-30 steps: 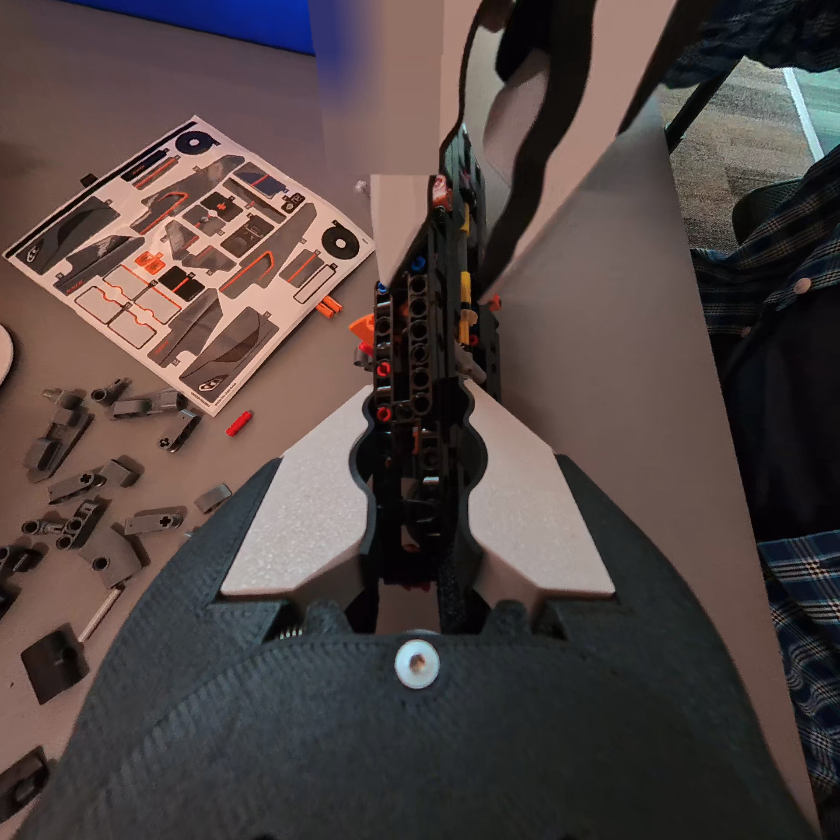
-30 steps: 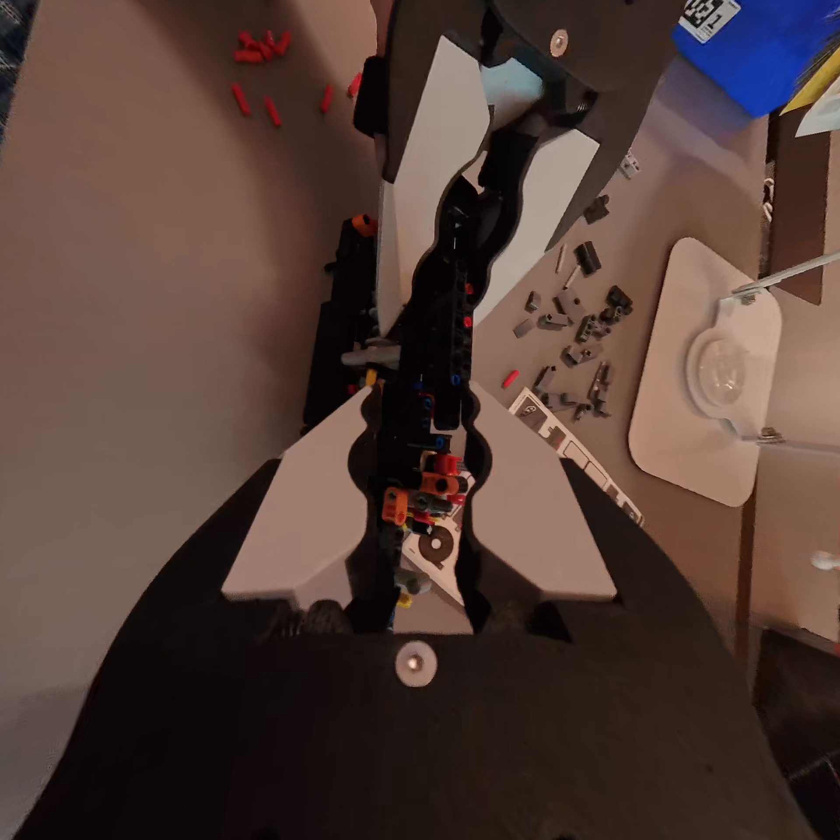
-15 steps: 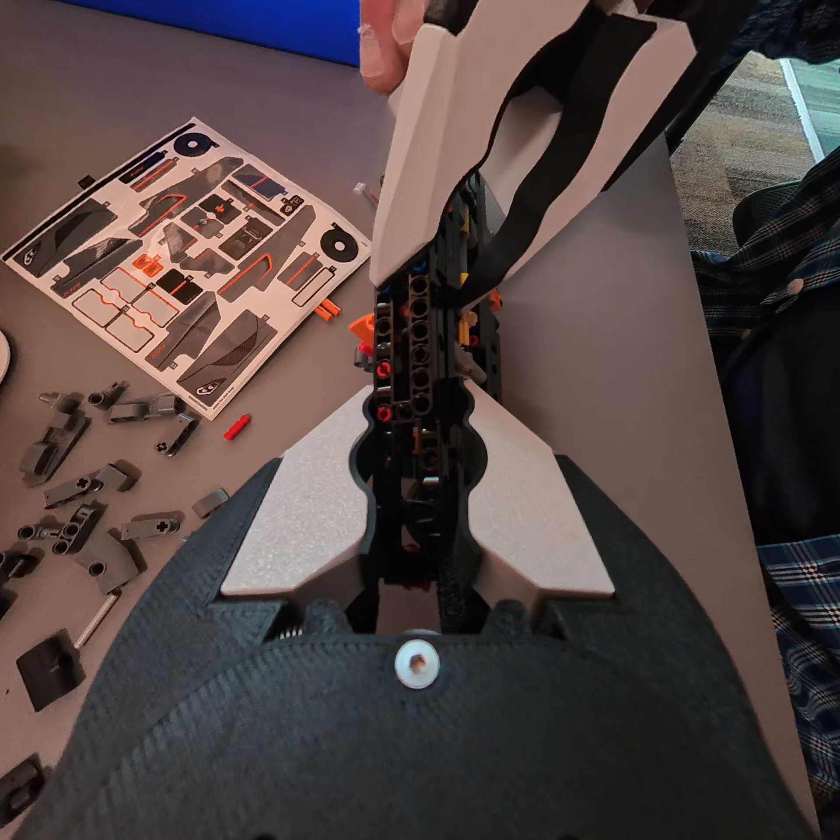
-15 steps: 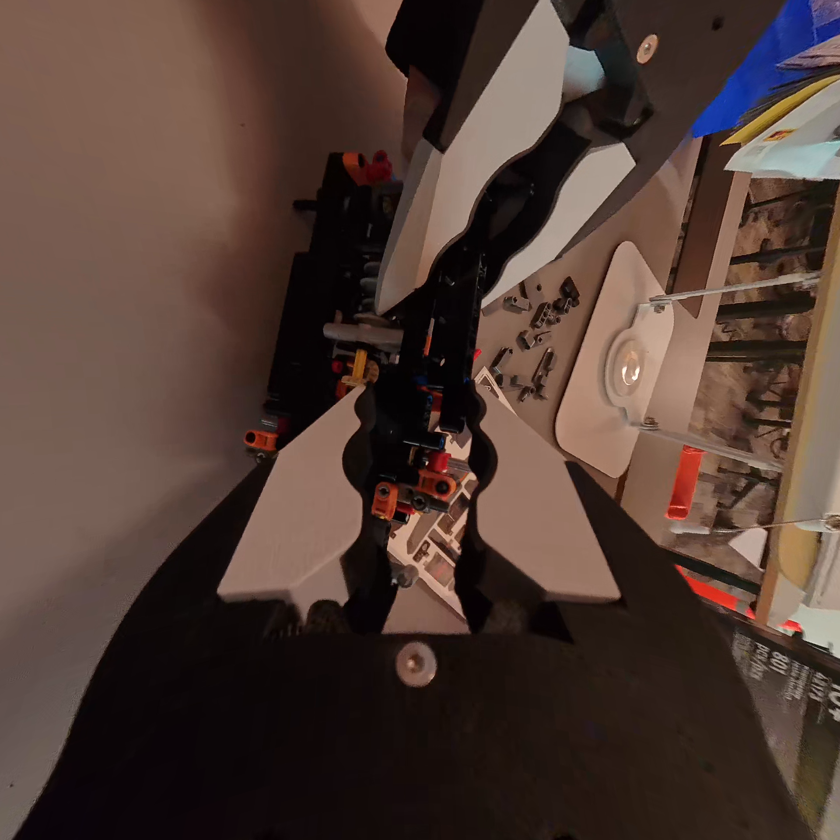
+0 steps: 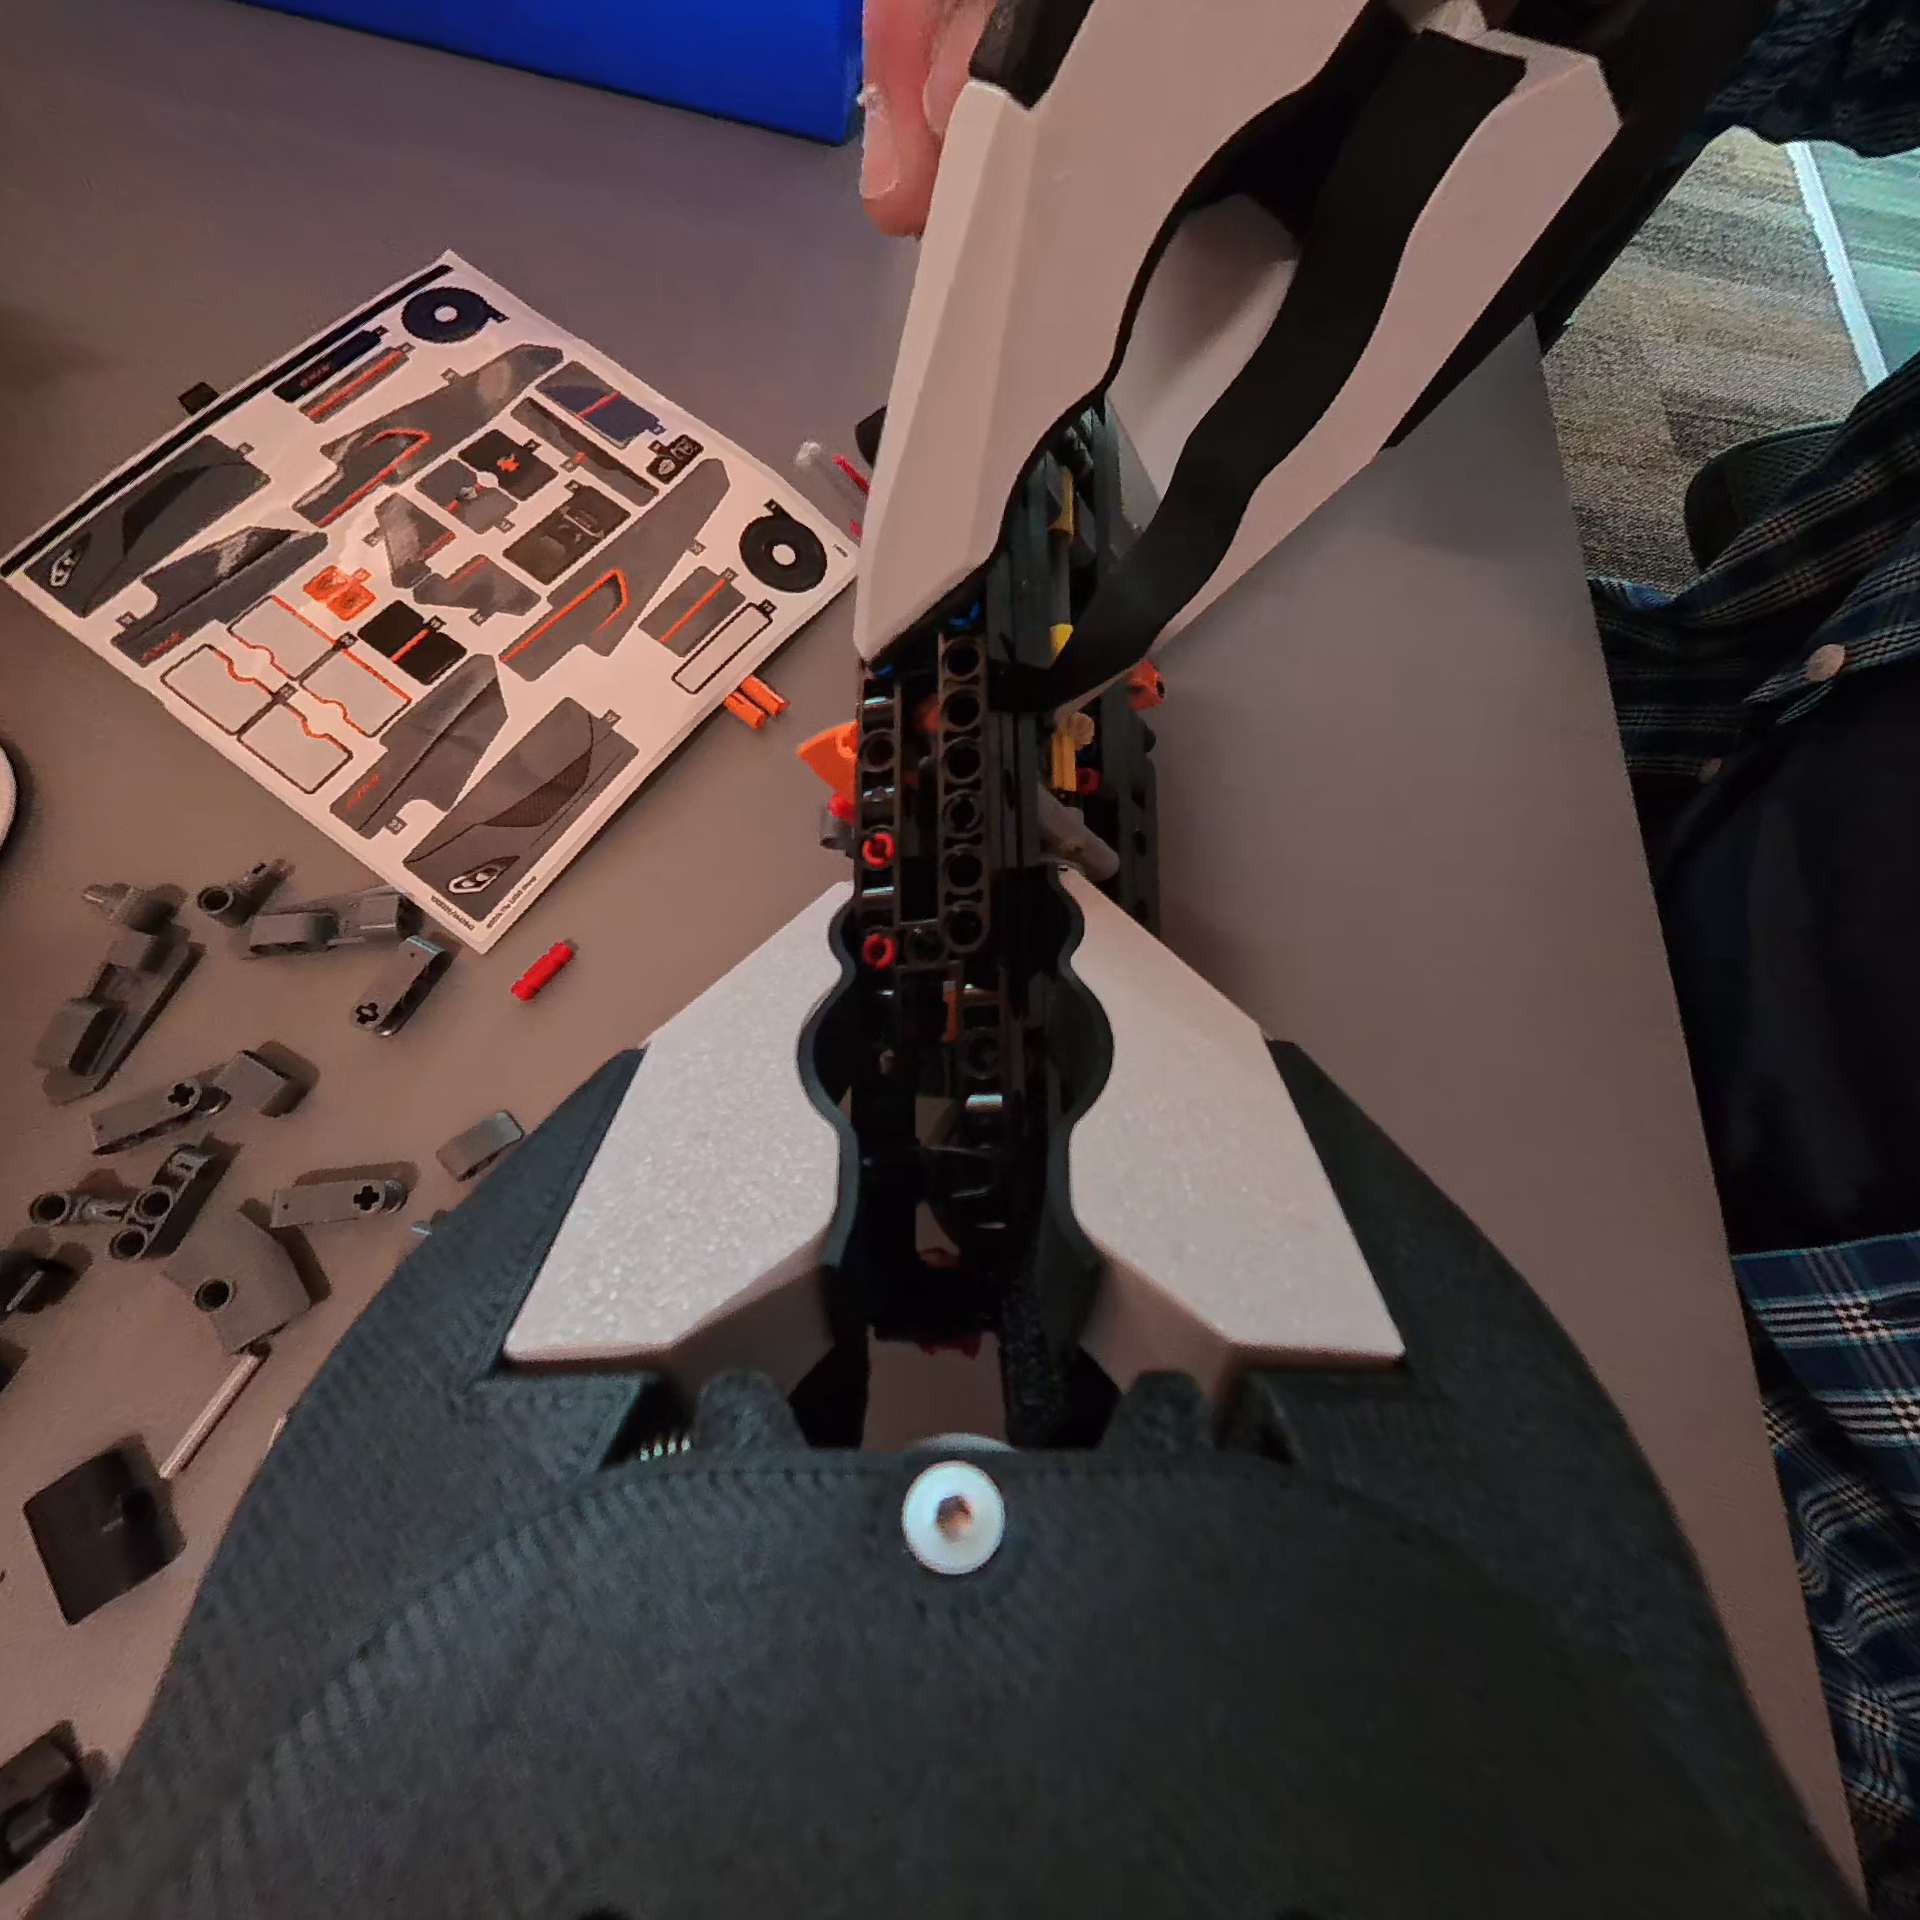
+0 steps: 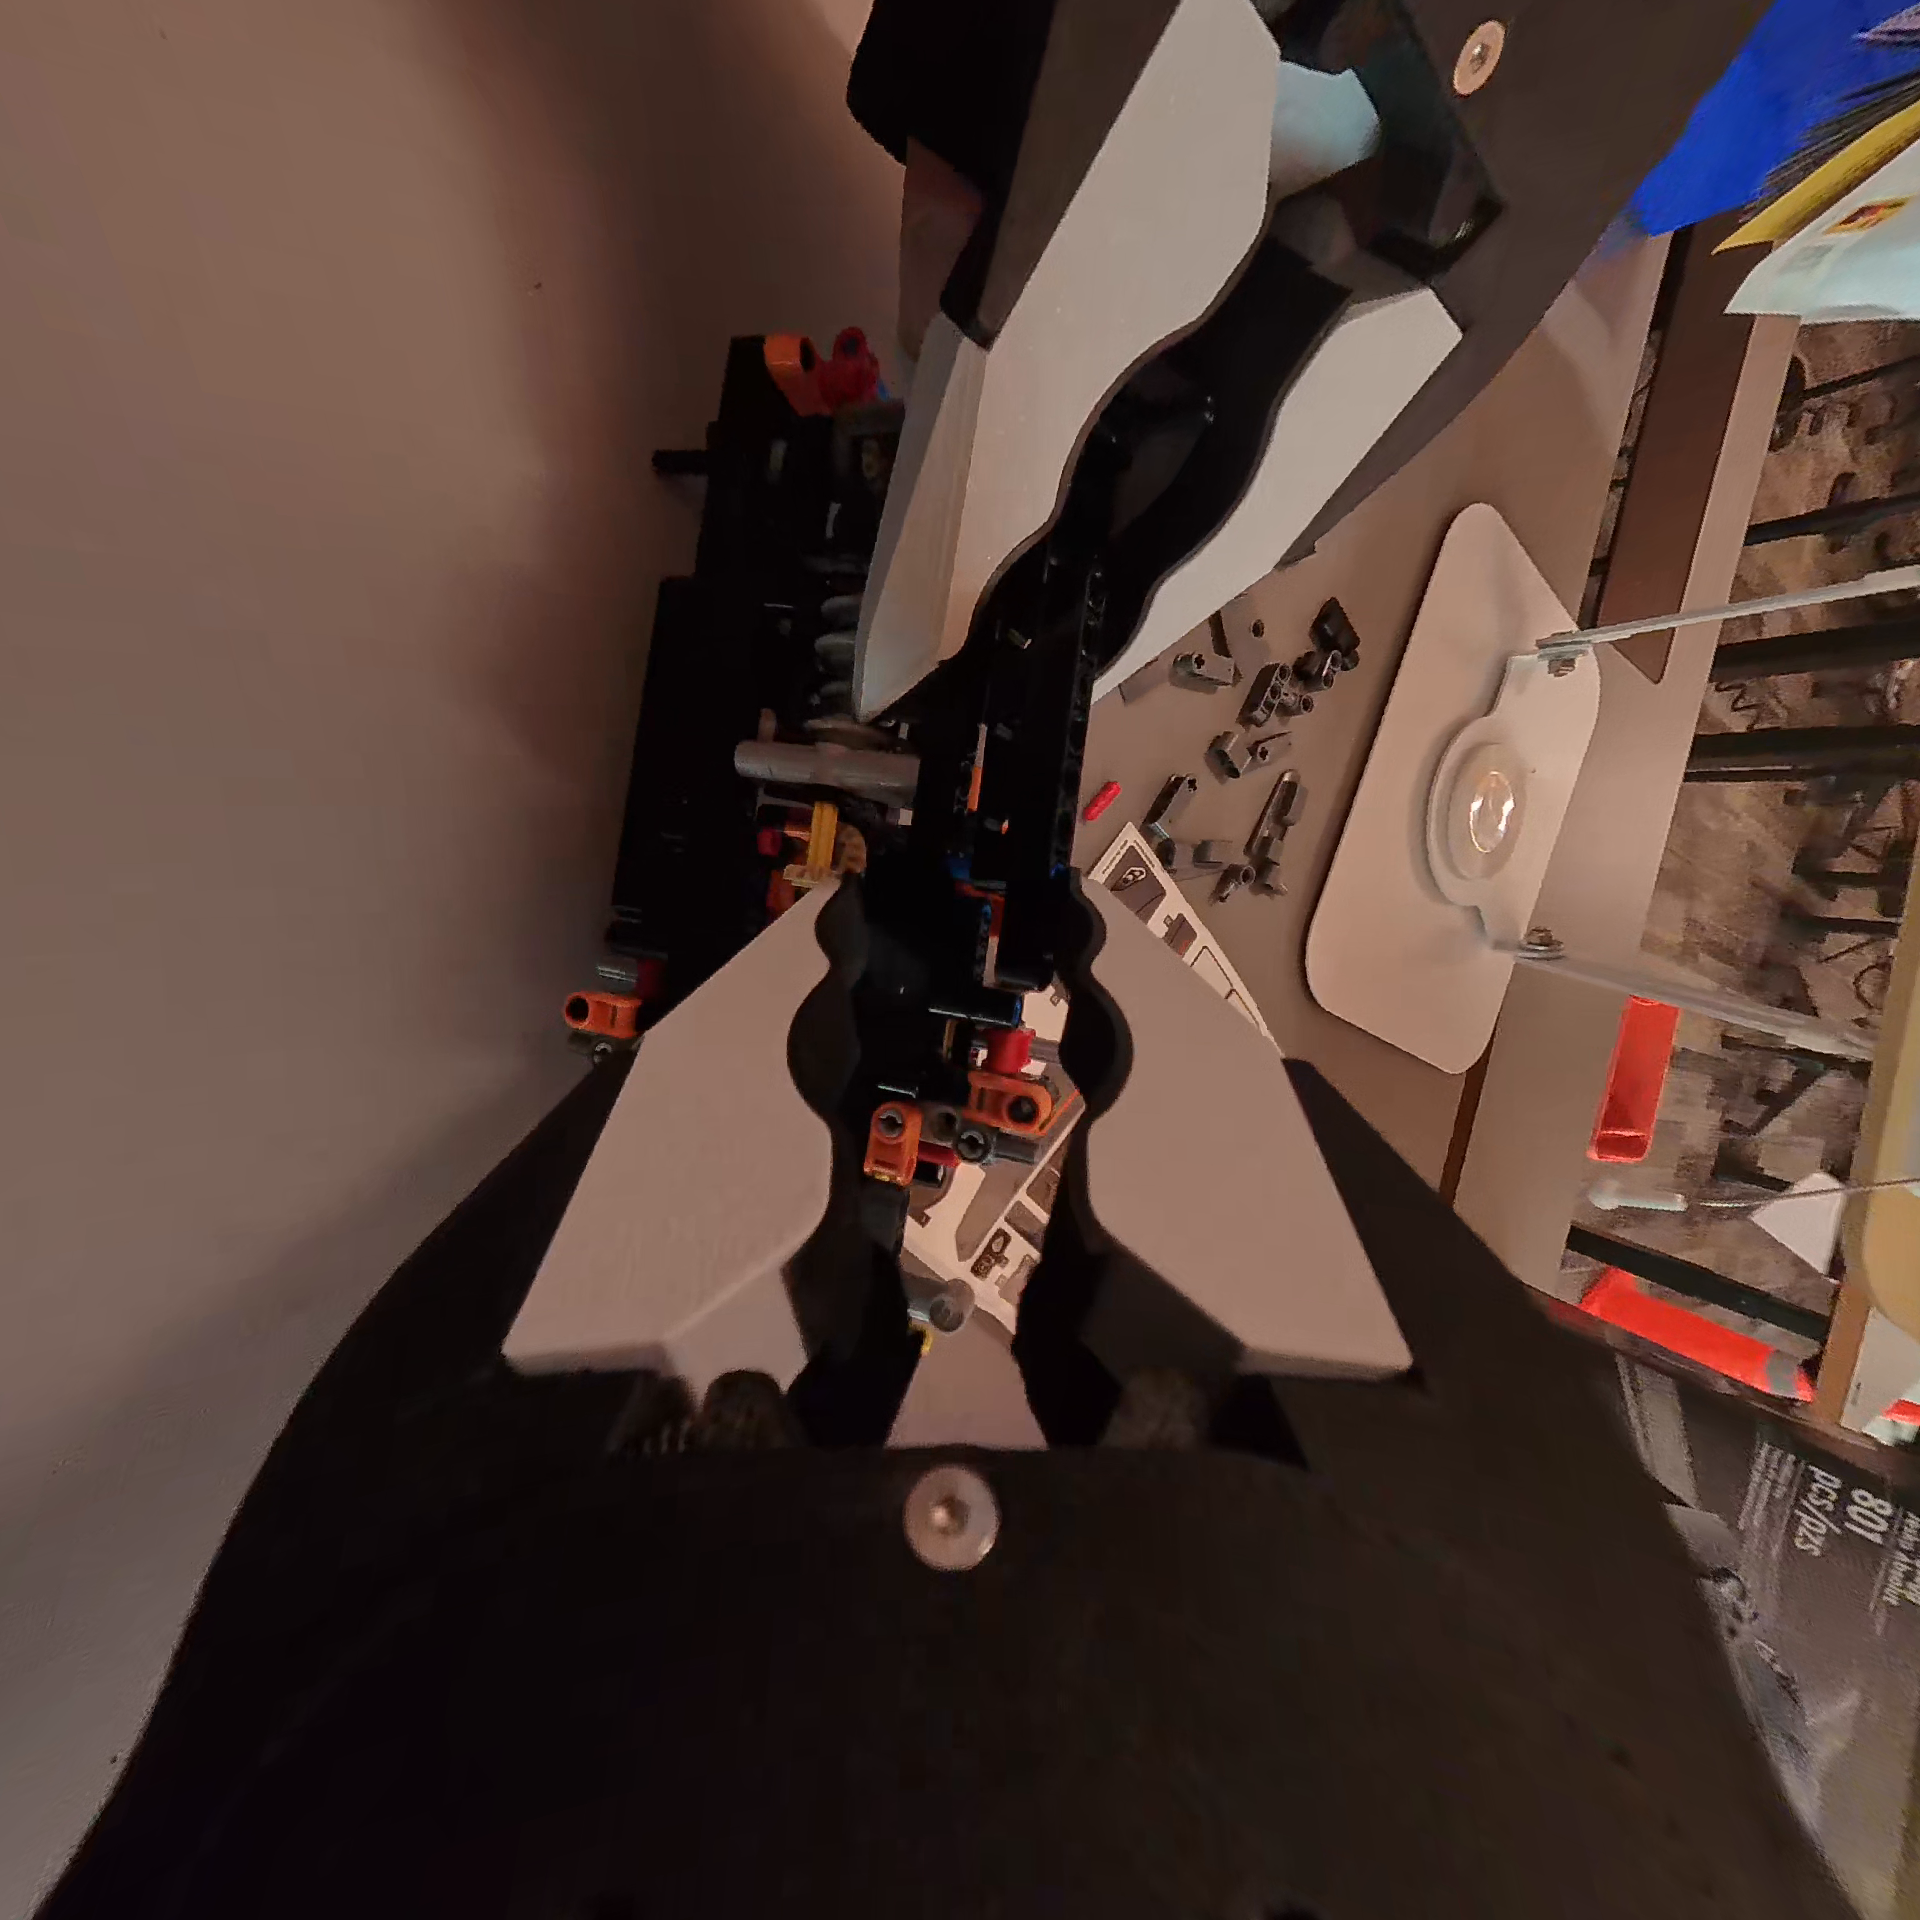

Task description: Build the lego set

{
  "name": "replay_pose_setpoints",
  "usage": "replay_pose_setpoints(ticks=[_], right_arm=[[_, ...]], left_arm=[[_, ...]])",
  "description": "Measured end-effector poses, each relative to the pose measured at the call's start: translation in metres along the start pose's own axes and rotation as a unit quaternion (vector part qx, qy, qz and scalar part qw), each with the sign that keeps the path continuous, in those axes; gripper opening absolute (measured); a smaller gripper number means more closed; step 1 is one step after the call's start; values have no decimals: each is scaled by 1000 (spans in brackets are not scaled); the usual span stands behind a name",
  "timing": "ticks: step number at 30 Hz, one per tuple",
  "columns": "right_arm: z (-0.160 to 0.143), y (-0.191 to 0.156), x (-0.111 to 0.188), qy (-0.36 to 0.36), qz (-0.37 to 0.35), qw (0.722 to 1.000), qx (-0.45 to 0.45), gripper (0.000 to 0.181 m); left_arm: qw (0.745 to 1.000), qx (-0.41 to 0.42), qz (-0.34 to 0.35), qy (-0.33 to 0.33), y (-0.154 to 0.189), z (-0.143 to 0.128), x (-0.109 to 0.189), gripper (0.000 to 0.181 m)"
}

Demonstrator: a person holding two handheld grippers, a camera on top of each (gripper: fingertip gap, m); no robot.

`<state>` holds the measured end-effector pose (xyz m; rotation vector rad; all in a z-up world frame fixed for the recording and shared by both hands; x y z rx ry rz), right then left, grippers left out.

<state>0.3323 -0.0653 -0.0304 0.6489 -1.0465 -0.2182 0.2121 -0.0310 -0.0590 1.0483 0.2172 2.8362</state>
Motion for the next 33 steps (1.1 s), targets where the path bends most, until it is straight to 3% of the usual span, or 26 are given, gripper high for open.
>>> replay_pose_setpoints(ticks=[4, 7, 15, 33], right_arm=[[-1, 3, -1, 11, 17, 999, -38, 36], [3, 0, 2, 25, -10, 999, -32, 41], [6, -5, 2, 17, -48, 999, 7, 38], [3, -2, 1, 40, -33, 998, -34, 25]], left_arm=[[1000, 10, -10, 1, -1, -1, 0, 30], [1000, 7, -5, 6, -1, 1, 2, 30], [1000, 14, -13, 10, -2, 0, -1, 31], [1000, 13, -8, 0, 0, 0, -3, 30]])
Point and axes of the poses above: each gripper's, where its closed fingertips meet, x back along the fingers, z out of its top, y = z × x across the jaws, the point moved 8 cm from there along x, back along the fingers, and after that the axes turned 5 degrees about -z, right-handed, at the moved point
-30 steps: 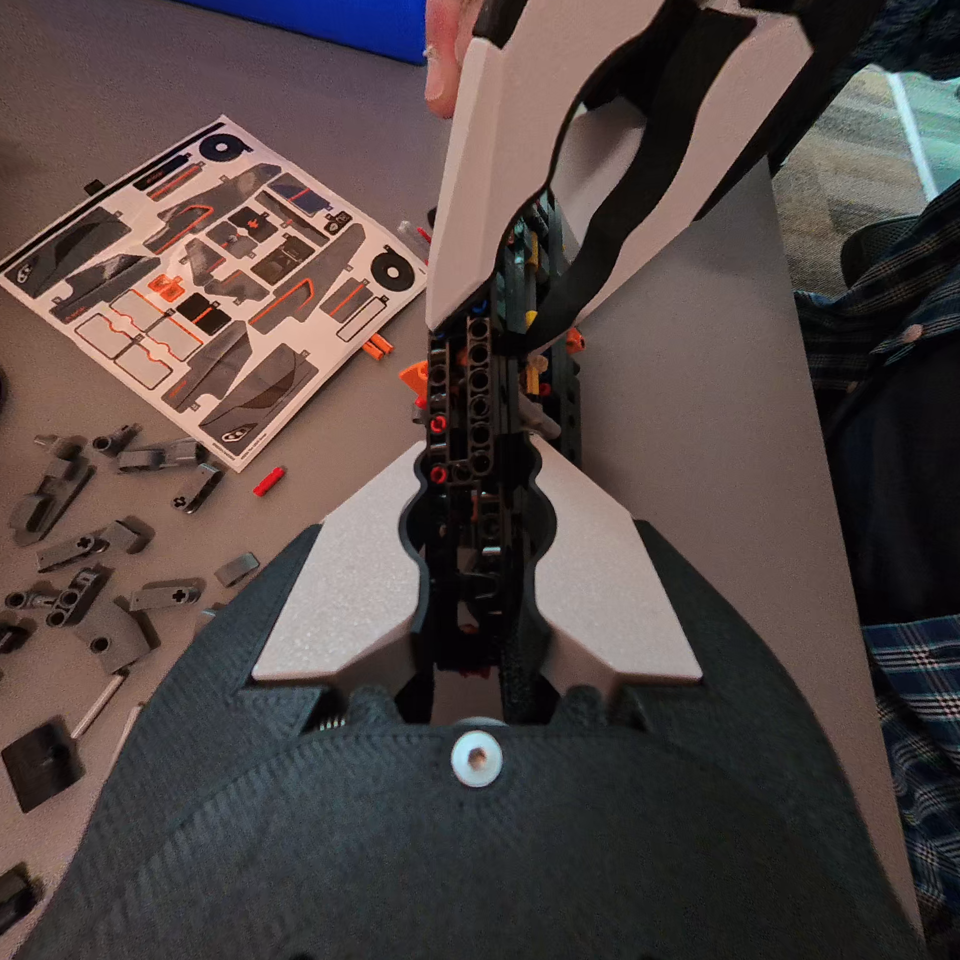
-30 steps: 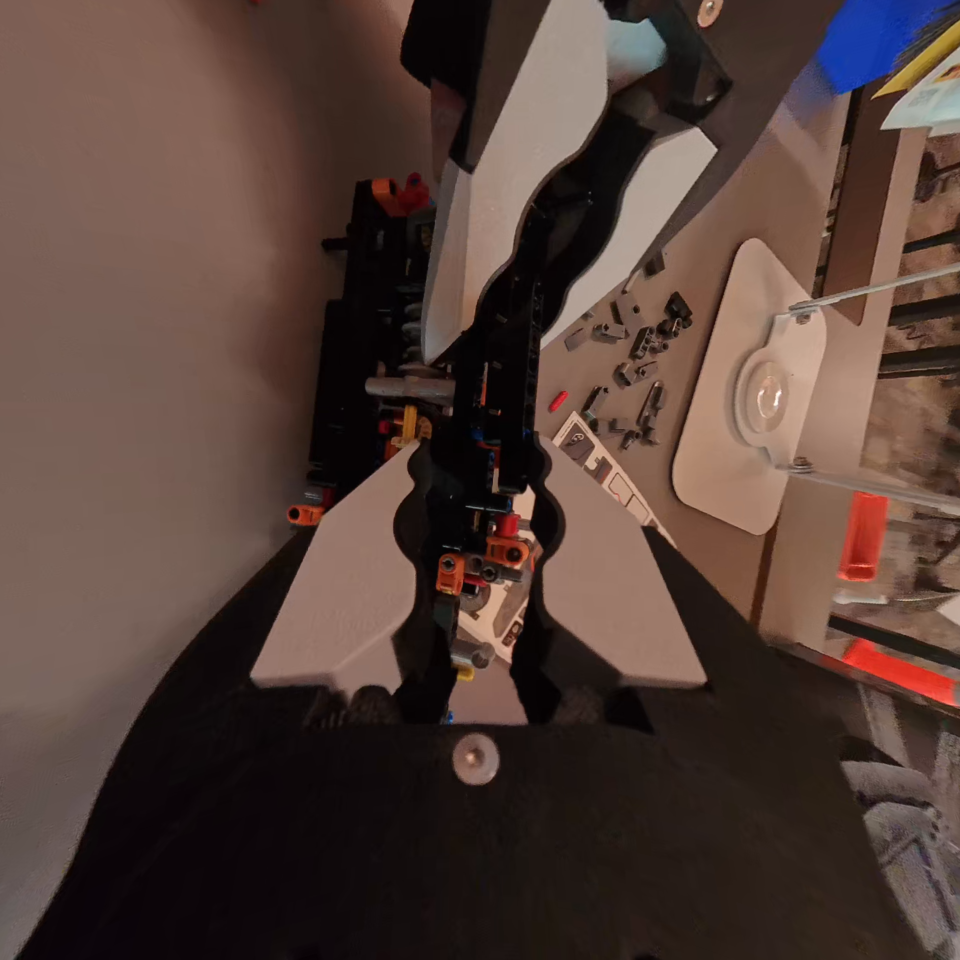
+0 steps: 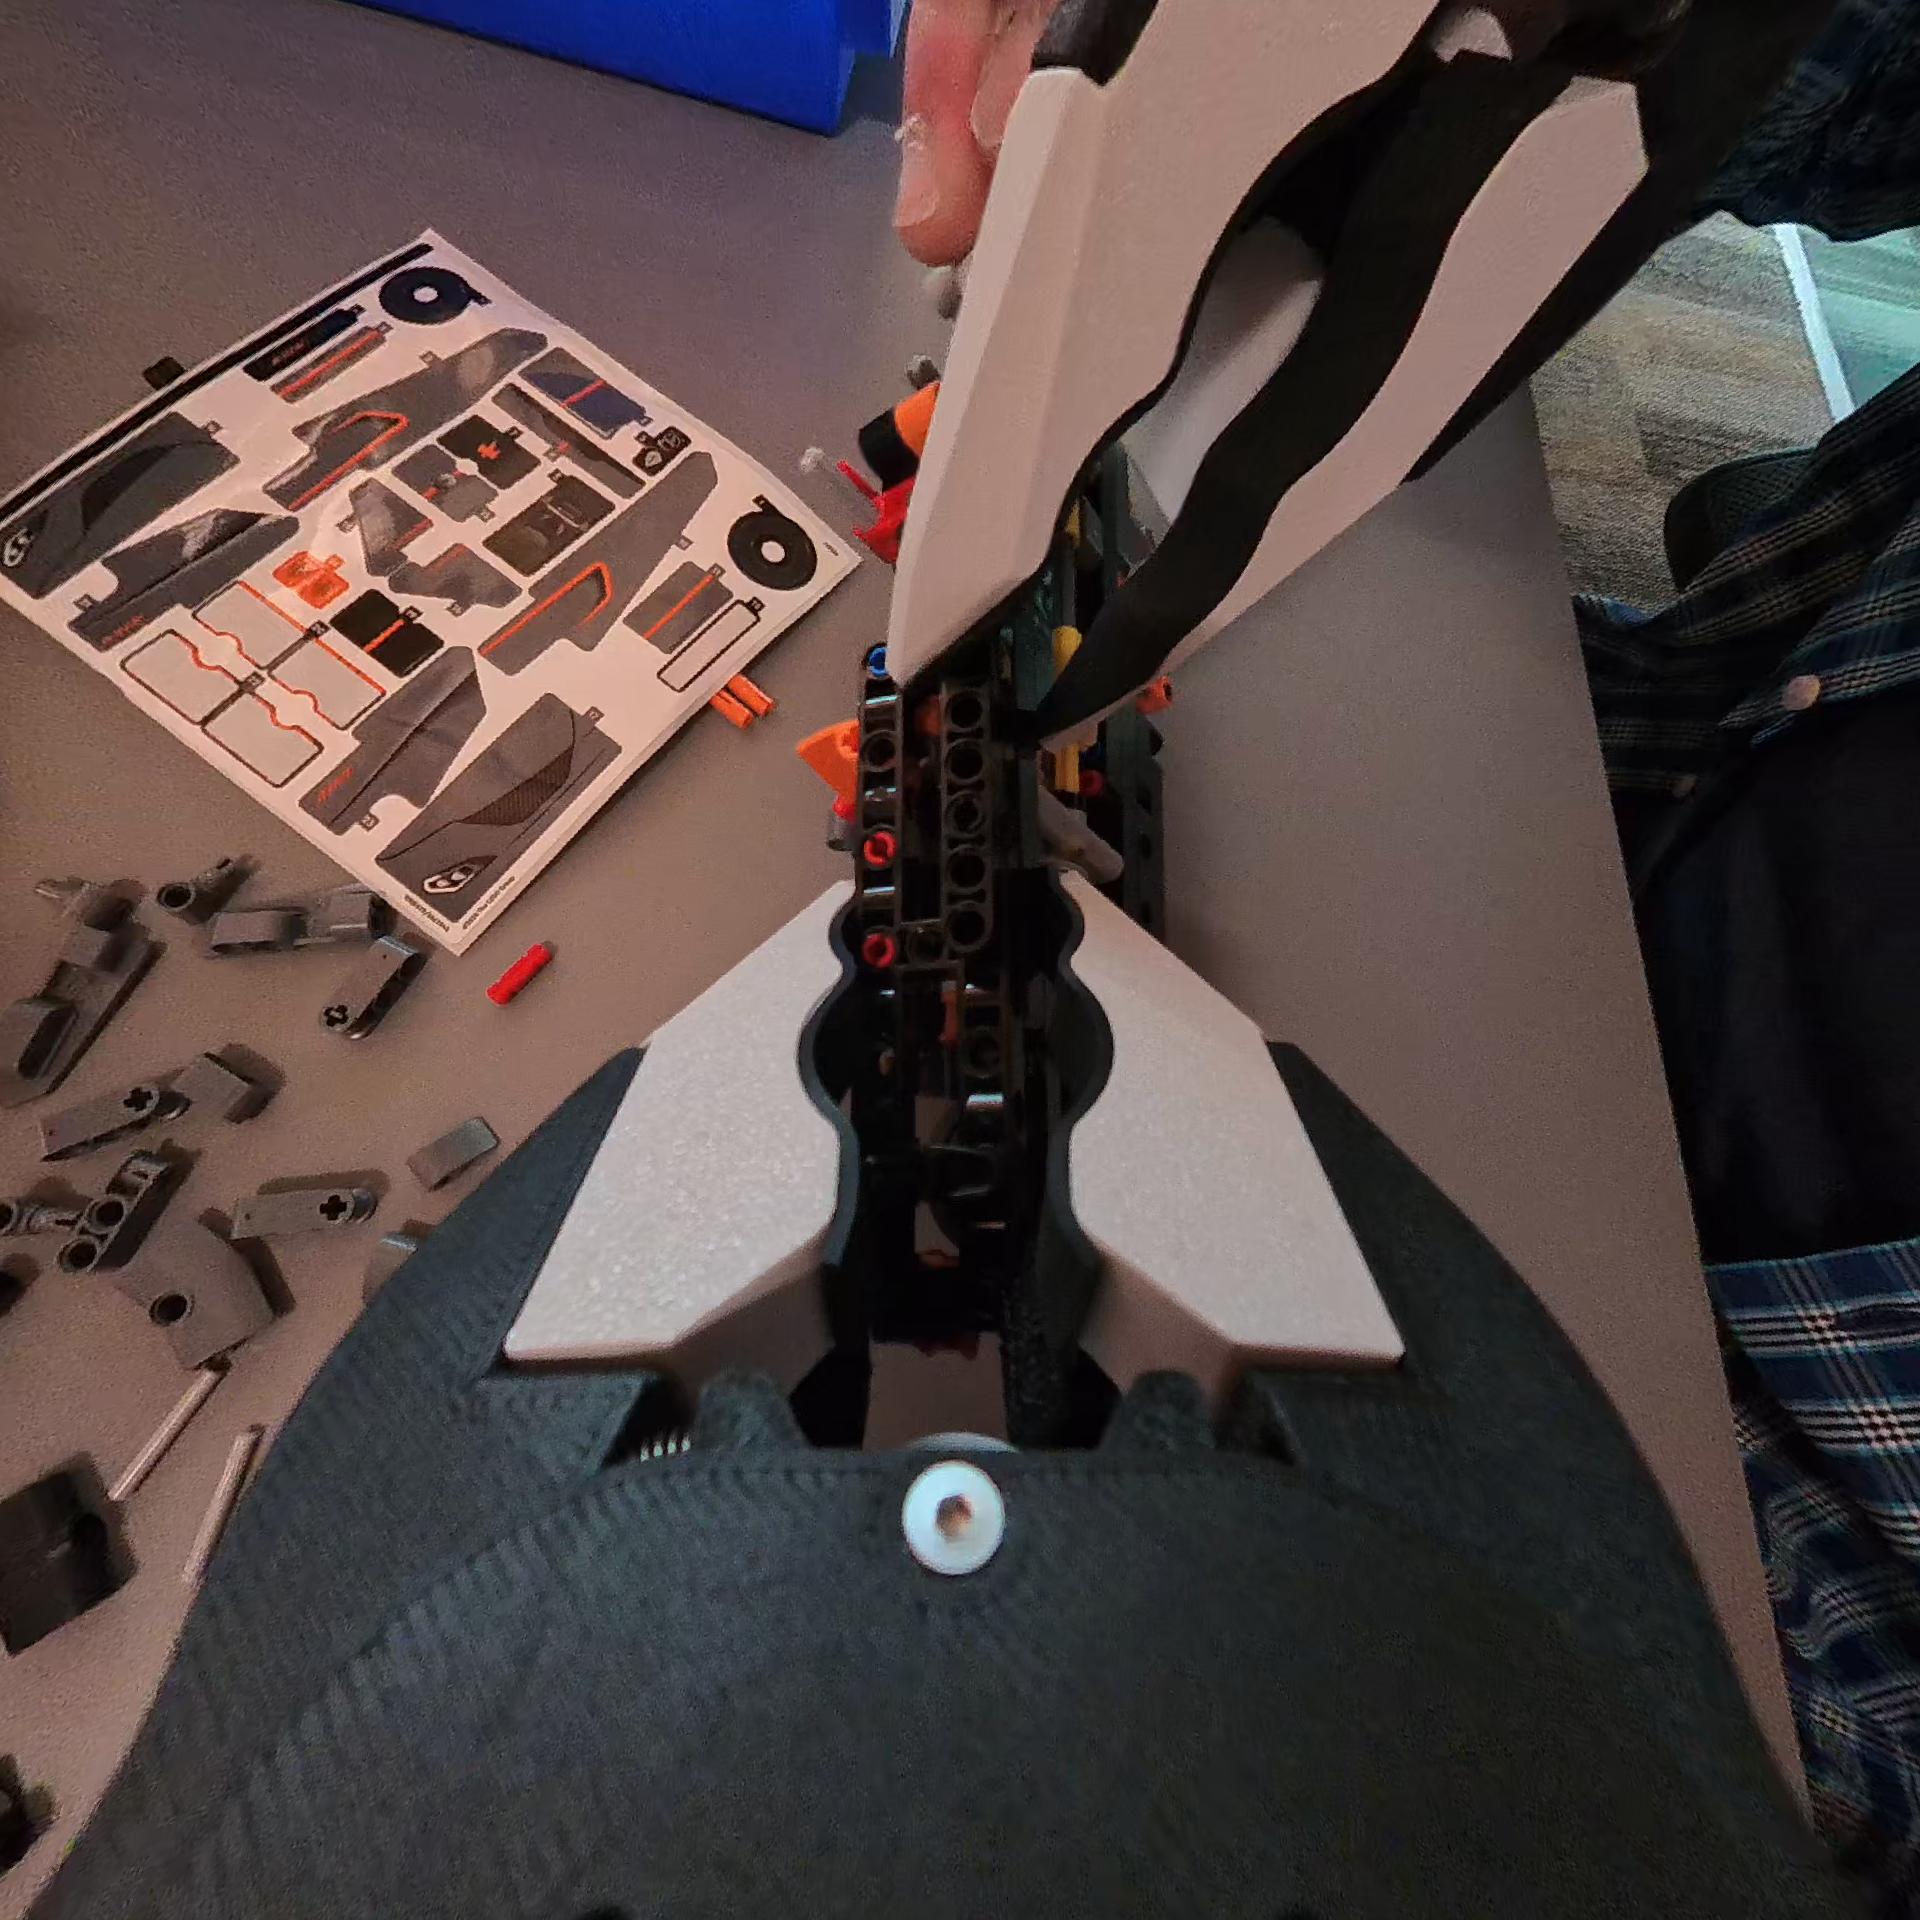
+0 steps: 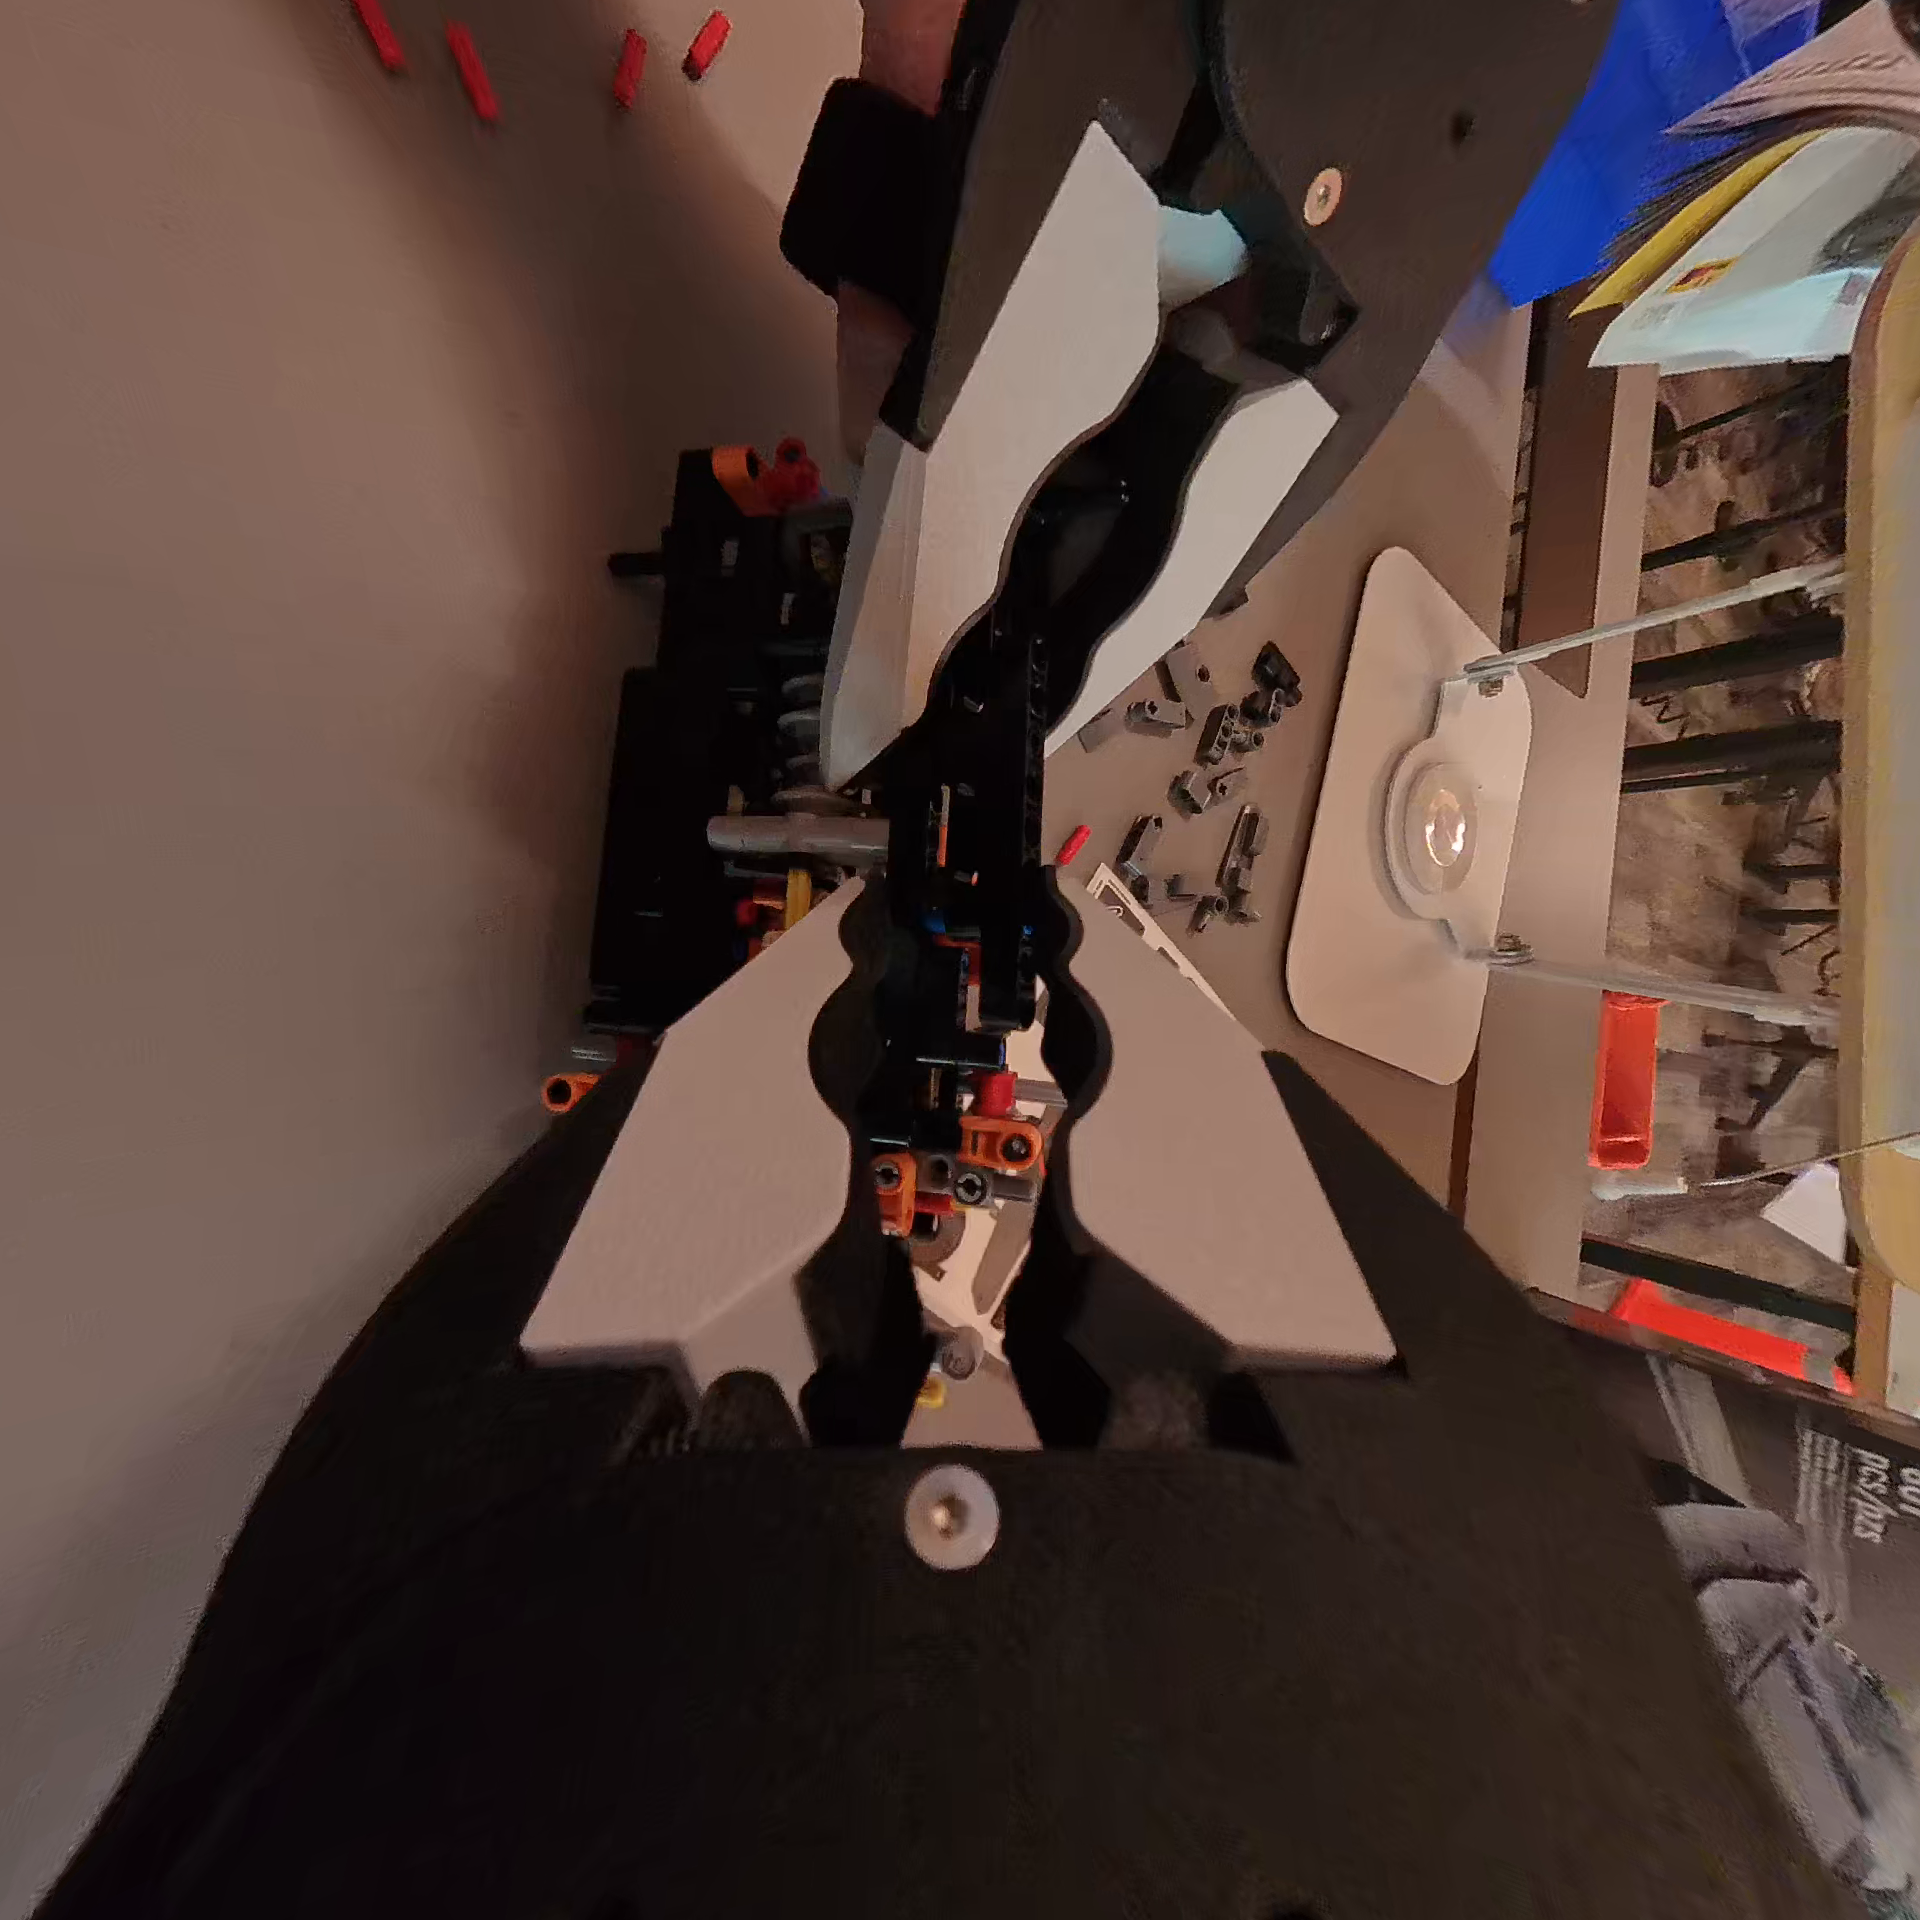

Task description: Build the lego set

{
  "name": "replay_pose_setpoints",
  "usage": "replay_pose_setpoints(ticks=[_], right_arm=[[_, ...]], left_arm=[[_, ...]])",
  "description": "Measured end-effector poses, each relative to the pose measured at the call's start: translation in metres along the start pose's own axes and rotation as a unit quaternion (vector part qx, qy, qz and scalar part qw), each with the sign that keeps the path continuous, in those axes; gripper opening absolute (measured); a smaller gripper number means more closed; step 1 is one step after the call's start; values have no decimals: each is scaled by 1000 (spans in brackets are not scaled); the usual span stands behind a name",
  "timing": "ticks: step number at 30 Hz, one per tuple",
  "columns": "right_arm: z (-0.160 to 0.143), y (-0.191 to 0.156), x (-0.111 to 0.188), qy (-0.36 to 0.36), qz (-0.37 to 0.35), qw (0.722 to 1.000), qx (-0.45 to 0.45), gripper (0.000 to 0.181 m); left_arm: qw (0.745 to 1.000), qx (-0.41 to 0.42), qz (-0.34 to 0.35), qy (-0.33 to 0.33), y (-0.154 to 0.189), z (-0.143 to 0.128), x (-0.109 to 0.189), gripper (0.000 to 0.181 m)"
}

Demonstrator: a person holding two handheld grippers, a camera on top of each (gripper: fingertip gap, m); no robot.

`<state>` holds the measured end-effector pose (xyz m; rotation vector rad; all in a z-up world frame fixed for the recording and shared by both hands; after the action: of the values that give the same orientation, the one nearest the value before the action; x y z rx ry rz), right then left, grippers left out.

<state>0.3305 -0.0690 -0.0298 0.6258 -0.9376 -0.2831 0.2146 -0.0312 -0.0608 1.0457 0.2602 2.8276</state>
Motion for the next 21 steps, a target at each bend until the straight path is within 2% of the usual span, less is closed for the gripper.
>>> replay_pose_setpoints(ticks=[4, 7, 15, 21], right_arm=[[-2, 1, -1, 1, 2, 1000, -11, 30], [-3, 1, 2, -3, 7, 1000, -19, 44], [-5, 1, 5, 0, -12, 999, -33, 37], [-1, -3, 2, -27, -36, 999, -8, 37]], left_arm=[[1000, 13, -6, -1, -2, 0, -2, 31], [1000, 13, -9, 7, -2, 1, -1, 31], [1000, 19, -15, 12, -3, 0, 0, 31], [1000, 24, -16, 12, -4, 0, -1, 30]])
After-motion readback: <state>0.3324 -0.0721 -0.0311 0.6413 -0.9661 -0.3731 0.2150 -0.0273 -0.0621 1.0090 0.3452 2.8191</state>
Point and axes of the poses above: each gripper's, where its closed fingertips meet, x back along the fingers, z out of its top, y = z × x across the jaws, the point moved 8 cm from there along x, back along the fingers, and after that the axes turned 5 degrees about -z, right-handed, at the moved point
